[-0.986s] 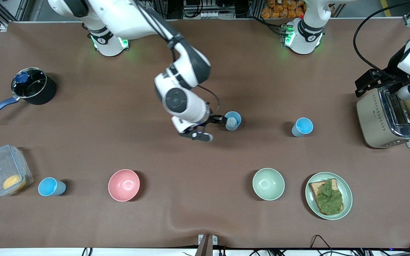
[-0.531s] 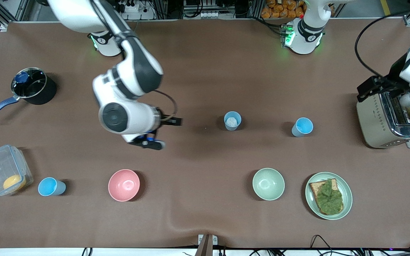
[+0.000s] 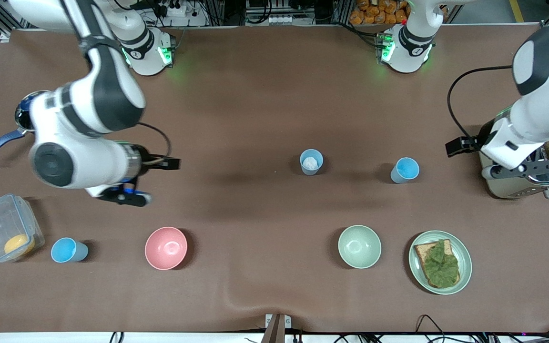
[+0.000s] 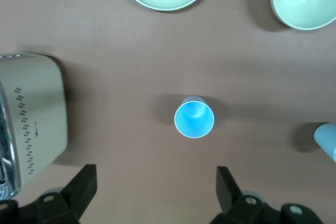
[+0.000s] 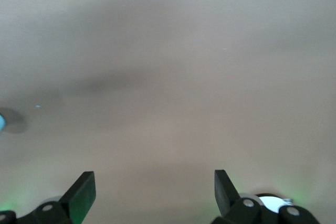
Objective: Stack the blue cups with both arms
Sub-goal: 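Open the right gripper and withdraw while the left gripper reaches out, then lower the left gripper onto the other blue cup and grasp it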
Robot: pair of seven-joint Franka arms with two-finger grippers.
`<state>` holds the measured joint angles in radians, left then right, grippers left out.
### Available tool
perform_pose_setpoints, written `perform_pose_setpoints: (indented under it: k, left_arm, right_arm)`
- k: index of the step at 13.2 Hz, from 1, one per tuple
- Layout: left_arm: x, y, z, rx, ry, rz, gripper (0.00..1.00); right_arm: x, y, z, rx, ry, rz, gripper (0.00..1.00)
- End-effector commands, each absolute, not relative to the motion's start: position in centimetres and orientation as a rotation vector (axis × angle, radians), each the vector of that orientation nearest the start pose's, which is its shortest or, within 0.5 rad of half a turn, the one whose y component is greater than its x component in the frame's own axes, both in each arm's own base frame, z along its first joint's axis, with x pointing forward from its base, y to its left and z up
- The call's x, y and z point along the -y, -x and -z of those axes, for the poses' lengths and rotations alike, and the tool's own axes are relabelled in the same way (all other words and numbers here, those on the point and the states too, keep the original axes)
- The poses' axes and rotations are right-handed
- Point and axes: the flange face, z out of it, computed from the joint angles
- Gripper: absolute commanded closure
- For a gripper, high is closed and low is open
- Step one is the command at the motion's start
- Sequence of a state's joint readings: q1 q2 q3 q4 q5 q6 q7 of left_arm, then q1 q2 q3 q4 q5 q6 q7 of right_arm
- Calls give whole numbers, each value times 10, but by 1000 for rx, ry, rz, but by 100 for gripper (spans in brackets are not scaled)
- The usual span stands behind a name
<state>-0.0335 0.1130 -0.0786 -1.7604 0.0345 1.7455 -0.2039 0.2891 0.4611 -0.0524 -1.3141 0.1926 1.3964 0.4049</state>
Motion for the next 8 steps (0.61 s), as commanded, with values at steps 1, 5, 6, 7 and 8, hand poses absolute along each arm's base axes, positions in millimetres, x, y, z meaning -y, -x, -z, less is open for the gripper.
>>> perform_pose_setpoints:
  k: [1,5,6,7,8]
  left_arm:
    - [67,-571,-445,90,3114,-137,0]
    - [91,-551,-390,47,3126,-103,0]
    - [92,-546,-375,44,3129,-91,0]
    - [92,-541,-359,47,3136,-74,0]
    - [96,-535,-343,53,3153,-47,0]
  right_arm:
    - [-160,-618,-457,-235,3097,-656,0]
    - [-134,-606,-497,-248,3136,-564,0]
    - [-126,-597,-508,-216,3138,-539,0]
    - [-107,-590,-516,-239,3148,-509,0]
    - [-84,-586,-526,-278,3149,-455,0]
